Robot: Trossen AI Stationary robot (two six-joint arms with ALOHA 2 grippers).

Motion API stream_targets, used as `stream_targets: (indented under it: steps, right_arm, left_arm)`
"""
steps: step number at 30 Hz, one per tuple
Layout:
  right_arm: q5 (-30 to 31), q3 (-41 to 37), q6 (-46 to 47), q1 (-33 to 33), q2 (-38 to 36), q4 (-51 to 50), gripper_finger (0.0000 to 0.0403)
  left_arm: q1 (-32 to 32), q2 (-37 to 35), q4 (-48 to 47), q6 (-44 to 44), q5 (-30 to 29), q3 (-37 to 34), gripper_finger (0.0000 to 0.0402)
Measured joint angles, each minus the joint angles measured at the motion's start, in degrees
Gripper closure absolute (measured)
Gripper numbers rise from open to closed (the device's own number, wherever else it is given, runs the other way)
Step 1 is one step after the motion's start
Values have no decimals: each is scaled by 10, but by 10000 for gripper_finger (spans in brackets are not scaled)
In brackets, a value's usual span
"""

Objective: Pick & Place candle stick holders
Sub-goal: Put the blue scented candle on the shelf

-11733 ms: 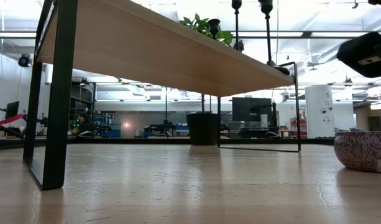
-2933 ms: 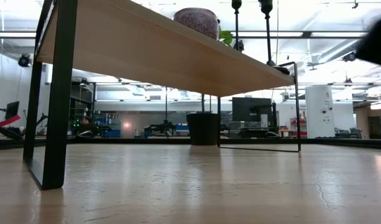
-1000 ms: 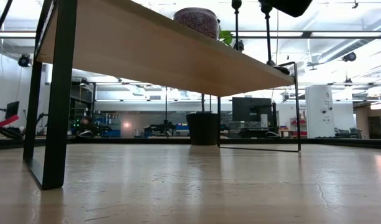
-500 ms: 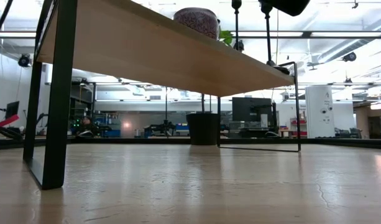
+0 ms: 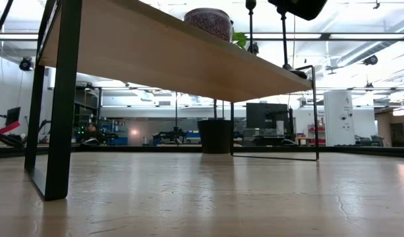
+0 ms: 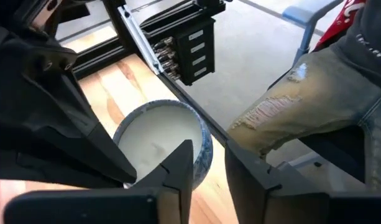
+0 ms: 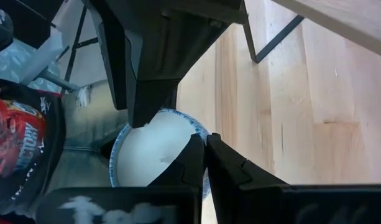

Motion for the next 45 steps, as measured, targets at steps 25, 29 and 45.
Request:
stream_targets:
  steps: [25, 29, 45]
  right_arm:
    - [-43, -3, 45, -17, 0, -1, 395]
    - [-46, -2, 53, -24, -1, -2, 395]
    - [-48, 0, 73, -28, -1, 16, 395]
  left_arm:
    - [-21, 8, -29, 133, -95, 11, 296]
    - [-21, 8, -29, 148, -124, 14, 296]
    - [-21, 8, -23, 144, -114, 11, 391]
